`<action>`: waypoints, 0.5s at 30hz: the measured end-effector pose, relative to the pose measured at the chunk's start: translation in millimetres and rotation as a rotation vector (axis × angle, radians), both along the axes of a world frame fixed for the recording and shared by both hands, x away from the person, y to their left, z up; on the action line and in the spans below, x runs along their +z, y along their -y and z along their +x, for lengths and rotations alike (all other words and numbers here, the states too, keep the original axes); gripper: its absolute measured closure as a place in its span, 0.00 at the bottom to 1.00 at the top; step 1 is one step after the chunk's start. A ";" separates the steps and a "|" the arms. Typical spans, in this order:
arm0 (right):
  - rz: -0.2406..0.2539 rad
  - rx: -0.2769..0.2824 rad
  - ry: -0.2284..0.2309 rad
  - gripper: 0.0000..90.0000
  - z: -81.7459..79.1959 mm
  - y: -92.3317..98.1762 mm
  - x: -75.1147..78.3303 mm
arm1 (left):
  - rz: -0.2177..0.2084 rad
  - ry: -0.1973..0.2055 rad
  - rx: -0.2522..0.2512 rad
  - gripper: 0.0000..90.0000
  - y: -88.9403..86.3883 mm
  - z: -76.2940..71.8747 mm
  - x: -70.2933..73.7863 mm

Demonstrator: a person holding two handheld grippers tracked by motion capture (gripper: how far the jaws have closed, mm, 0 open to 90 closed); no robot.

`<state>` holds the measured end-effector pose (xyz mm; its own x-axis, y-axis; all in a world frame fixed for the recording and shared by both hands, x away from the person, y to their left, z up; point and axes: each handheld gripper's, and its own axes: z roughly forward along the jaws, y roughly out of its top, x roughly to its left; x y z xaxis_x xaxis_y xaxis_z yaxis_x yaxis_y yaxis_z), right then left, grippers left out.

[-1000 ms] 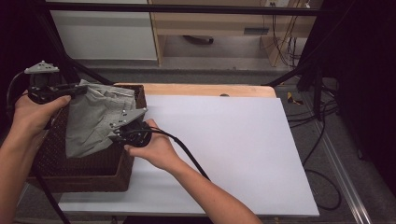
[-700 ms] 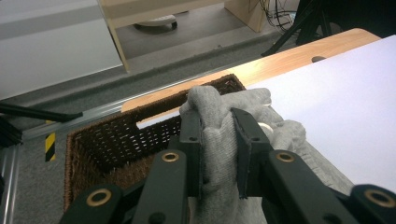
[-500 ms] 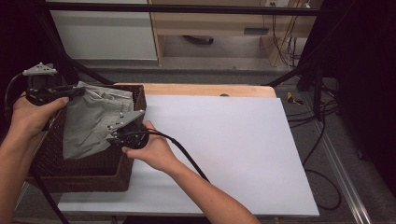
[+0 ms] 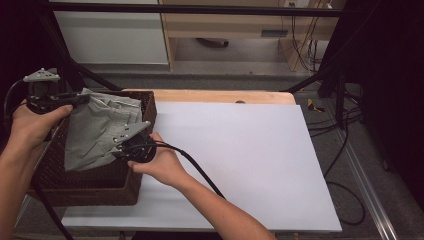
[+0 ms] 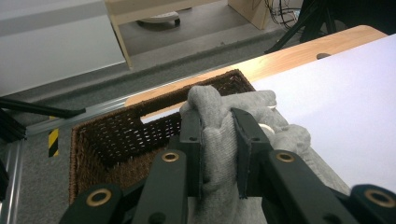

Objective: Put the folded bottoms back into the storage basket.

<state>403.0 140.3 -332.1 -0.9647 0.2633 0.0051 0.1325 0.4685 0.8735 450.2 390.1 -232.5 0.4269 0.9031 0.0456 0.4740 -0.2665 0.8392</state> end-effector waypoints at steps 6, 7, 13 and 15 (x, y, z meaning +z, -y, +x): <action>0.003 0.001 -0.007 0.94 -1.2 -2.6 -2.2 | 0.005 -0.010 0.010 0.84 -3.3 -0.7 -2.4; 0.001 0.002 -0.008 0.94 -1.4 -3.1 -2.7 | 0.008 -0.012 0.010 0.84 -3.4 -0.8 -3.1; -0.006 0.006 -0.014 0.94 -2.8 -5.2 -4.5 | 0.020 -0.018 0.012 0.84 -4.1 -0.5 -6.5; -0.008 0.008 -0.012 0.94 -2.8 -5.6 -5.1 | 0.026 -0.019 0.014 0.84 -3.8 -0.2 -7.9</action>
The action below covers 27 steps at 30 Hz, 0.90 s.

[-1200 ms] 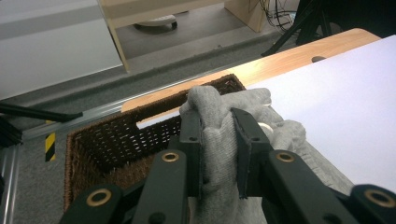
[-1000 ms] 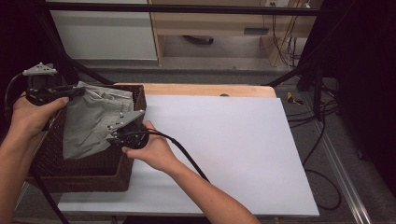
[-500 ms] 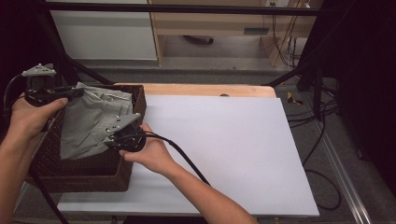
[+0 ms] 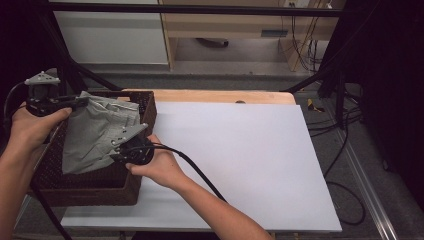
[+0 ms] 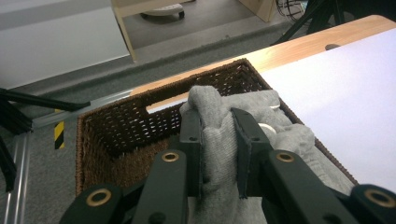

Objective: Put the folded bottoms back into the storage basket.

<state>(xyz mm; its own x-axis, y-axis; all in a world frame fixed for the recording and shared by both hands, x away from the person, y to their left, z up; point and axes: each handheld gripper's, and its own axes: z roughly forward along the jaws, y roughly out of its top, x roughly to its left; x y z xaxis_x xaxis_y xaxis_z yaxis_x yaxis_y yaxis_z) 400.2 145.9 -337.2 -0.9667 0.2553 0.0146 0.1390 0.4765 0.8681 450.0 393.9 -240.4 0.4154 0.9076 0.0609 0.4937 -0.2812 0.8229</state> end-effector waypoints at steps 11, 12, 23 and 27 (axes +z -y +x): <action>-0.019 -0.003 -0.003 0.94 2.3 -0.2 -3.8 | 0.002 -0.015 0.001 0.84 1.8 4.4 -11.1; -0.016 -0.005 -0.005 0.94 2.3 -0.5 -3.8 | 0.002 -0.017 0.002 0.84 1.9 5.3 -12.1; -0.013 -0.084 -0.027 0.50 -1.9 23.0 11.1 | -0.014 0.000 0.088 0.37 7.9 9.1 -21.0; -0.016 -0.114 -0.002 0.45 -7.2 45.3 20.0 | -0.062 0.011 0.084 0.33 18.1 -2.5 -20.1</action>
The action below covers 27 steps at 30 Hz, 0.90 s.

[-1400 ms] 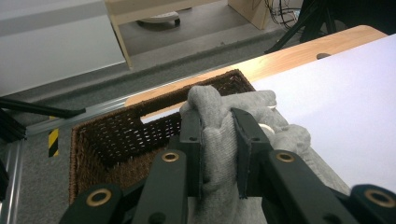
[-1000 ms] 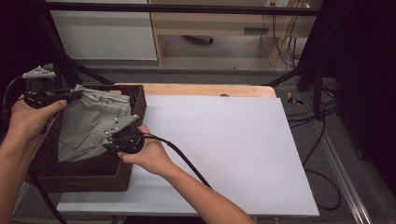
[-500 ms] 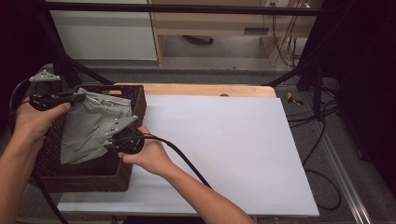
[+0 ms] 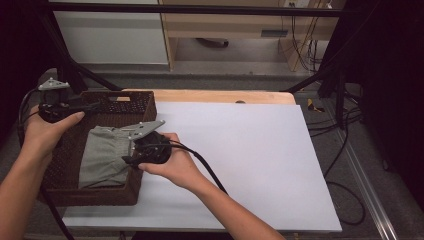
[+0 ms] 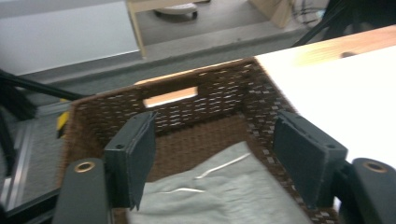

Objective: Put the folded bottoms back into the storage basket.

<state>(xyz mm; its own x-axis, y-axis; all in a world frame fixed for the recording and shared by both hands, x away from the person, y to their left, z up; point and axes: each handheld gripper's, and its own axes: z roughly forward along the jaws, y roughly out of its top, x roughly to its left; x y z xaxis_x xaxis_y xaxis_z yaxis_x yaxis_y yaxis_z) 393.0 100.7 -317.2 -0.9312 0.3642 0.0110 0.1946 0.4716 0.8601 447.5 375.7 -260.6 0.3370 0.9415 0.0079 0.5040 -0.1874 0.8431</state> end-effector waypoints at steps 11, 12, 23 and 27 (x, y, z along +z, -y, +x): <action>0.002 -0.086 0.050 0.22 -8.4 49.3 16.4 | -0.033 -0.002 -0.022 0.18 31.5 -34.8 -7.0; -0.001 -0.093 0.045 0.19 -8.1 52.4 17.4 | -0.028 -0.005 -0.030 0.16 35.6 -37.7 -7.8; -0.001 -0.158 0.034 0.07 1.6 81.2 18.9 | 0.006 0.007 -0.059 0.11 59.7 -59.8 -26.8; 0.004 -0.171 0.038 0.06 4.9 88.6 17.6 | -0.021 0.003 -0.082 0.11 64.5 -65.7 -33.6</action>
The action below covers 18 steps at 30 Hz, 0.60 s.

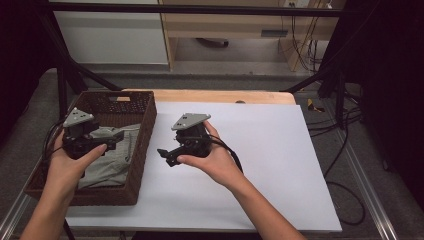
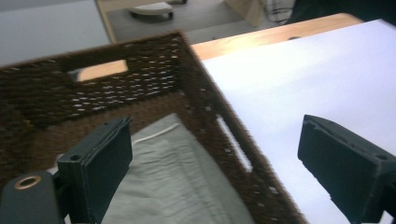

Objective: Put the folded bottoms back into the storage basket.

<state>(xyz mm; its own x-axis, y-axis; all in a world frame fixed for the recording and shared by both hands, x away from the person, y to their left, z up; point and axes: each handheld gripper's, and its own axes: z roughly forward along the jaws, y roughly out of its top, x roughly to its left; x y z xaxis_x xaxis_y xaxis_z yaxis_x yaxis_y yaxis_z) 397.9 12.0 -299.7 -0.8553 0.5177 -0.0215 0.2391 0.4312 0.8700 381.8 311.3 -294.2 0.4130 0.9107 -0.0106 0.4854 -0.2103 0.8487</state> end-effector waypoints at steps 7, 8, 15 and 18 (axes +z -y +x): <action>0.018 -0.019 -0.002 0.06 4.3 7.6 -0.2 | -0.036 -0.006 -0.029 0.11 6.7 -5.9 -8.1; 0.022 -0.023 -0.002 0.06 4.5 8.5 -0.1 | -0.033 -0.006 -0.033 0.11 7.3 -6.4 -9.3; 0.029 -0.054 0.002 0.06 6.6 17.1 0.6 | -0.001 0.010 -0.036 0.11 6.6 -8.2 -11.7; 0.031 -0.063 0.002 0.06 7.5 21.6 0.3 | -0.013 0.019 -0.036 0.11 5.5 -11.1 -10.0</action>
